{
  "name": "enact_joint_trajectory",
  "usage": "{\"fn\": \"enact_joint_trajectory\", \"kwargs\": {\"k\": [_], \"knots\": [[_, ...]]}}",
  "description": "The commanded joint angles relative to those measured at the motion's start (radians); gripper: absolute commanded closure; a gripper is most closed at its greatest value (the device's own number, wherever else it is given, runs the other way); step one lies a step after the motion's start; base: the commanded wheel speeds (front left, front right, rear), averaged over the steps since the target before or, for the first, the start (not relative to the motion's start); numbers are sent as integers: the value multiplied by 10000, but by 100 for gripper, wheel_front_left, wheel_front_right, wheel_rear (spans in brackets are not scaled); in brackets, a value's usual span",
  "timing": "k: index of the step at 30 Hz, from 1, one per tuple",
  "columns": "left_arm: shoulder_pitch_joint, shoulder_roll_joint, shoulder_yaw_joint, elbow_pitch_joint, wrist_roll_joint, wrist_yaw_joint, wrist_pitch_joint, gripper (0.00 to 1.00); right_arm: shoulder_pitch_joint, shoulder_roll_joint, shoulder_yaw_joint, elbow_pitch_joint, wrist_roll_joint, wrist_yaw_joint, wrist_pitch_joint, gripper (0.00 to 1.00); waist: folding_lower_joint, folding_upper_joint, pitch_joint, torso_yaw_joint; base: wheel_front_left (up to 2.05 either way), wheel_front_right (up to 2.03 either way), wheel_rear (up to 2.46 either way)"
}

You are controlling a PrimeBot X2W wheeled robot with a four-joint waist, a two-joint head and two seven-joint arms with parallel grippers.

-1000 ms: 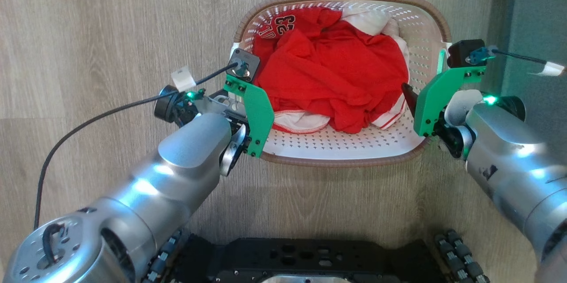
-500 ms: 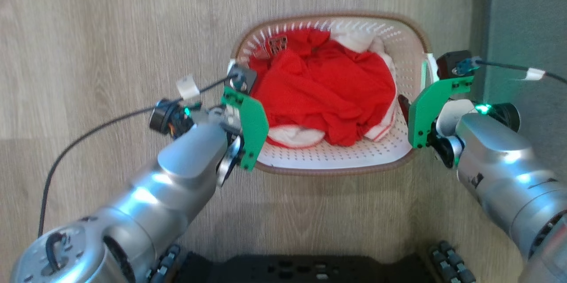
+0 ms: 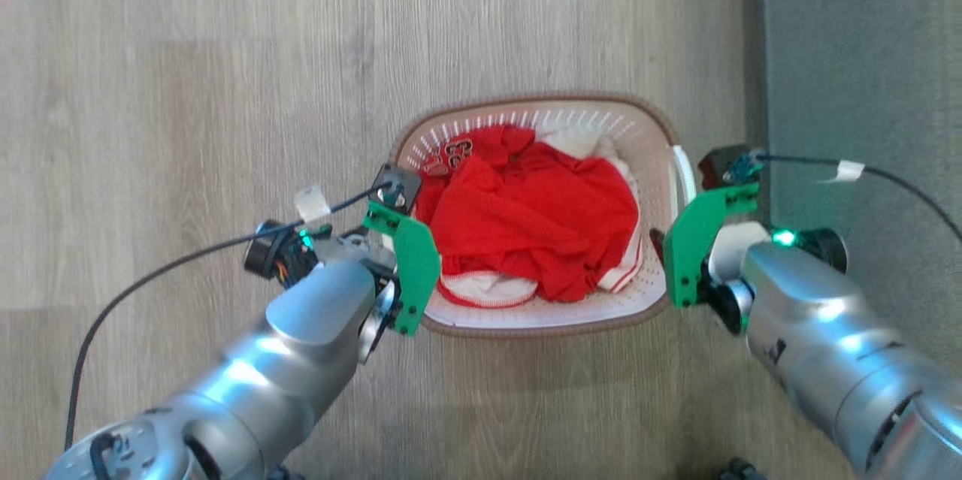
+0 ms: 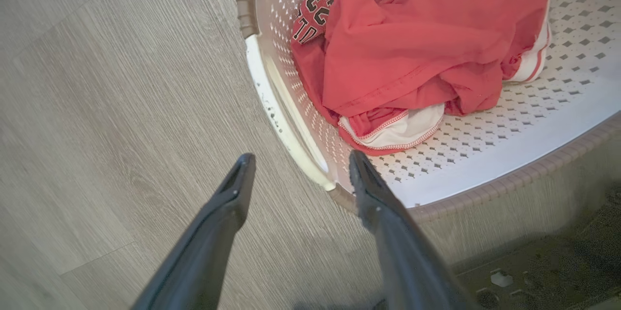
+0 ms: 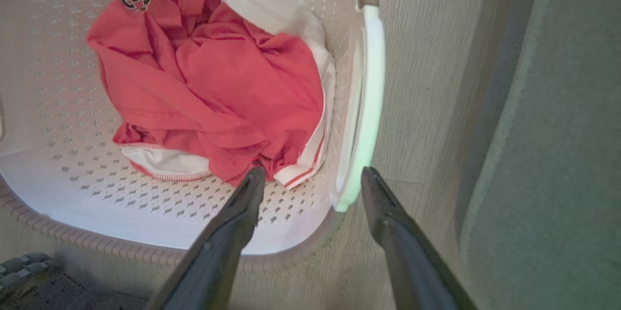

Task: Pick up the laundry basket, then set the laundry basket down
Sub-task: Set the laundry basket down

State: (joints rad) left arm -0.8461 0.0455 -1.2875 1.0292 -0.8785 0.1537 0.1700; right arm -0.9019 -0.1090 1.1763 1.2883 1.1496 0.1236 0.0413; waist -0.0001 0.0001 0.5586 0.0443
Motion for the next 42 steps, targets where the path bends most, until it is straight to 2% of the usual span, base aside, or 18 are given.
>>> {"fn": "enact_joint_trajectory", "kwargs": {"k": [1, 5, 10, 22, 27, 30, 32, 33, 35, 39, 42], "knots": [[20, 47, 73, -32, -42, 17, -113, 0, 447, 100, 79, 12, -89, 71, 7, 0, 1, -1, -347, -16, 0, 0, 0], [125, 47, 108, -88, -259, 25, -567, 0, 647, -67, -14, 20, -215, 71, 87, 0, 1, -1, -747, 55, 0, 0, 0], [404, 47, 164, 3, -591, 14, -1461, 0, 711, 42, -363, 22, -199, 71, -288, 0, 1, -1, -1512, -6, 0, 0, 0], [977, 47, 798, 499, -1374, -330, -3929, 0, 939, 415, -1180, -275, 194, 71, -2504, 0, 1, -1, -4005, -412, 0, 0, 0], [887, 123, 1622, 36, -1273, -232, -4303, 0, 866, 162, -1697, -1093, 185, 71, -3008, 0, 1, -1, -4668, -536, 0, 0, 0], [1019, 563, 2800, -1489, -313, 288, -4312, 0, 745, -412, -2739, -2008, -337, 71, -3024, 0, 1, -1, -4978, -567, 0, 0, 0], [1482, 870, 3693, -2753, 562, 693, -4313, 0, 876, -786, -3716, -2825, -1094, 71, -3026, 0, 1, -1, -5121, -584, 0, 0, 0], [1482, 870, 3693, -2753, 562, 693, -4313, 0, 876, -786, -3716, -2825, -1094, 71, -3026, 0, 1, -1, -5121, -584, 0, 0, 0], [2216, 987, 4867, -4101, 1180, 1011, -4314, 0, 1286, -1077, -4935, -3907, -2080, 71, -3028, 0, 1, -1, -5238, -585, 0, 0, 0], [3650, 965, 6431, -6183, 2589, 1013, -4315, 0, 3064, -1272, -7468, -6395, -4350, 71, -3029, 0, 1, -1, -5477, -479, 0, 0, 0], [4571, 853, 7365, -7428, 3657, 1110, -4316, 0, 4616, -966, -8919, -8251, -5903, 71, -3029, 0, 1, -1, -5575, -445, 0, 0, 0]]}}
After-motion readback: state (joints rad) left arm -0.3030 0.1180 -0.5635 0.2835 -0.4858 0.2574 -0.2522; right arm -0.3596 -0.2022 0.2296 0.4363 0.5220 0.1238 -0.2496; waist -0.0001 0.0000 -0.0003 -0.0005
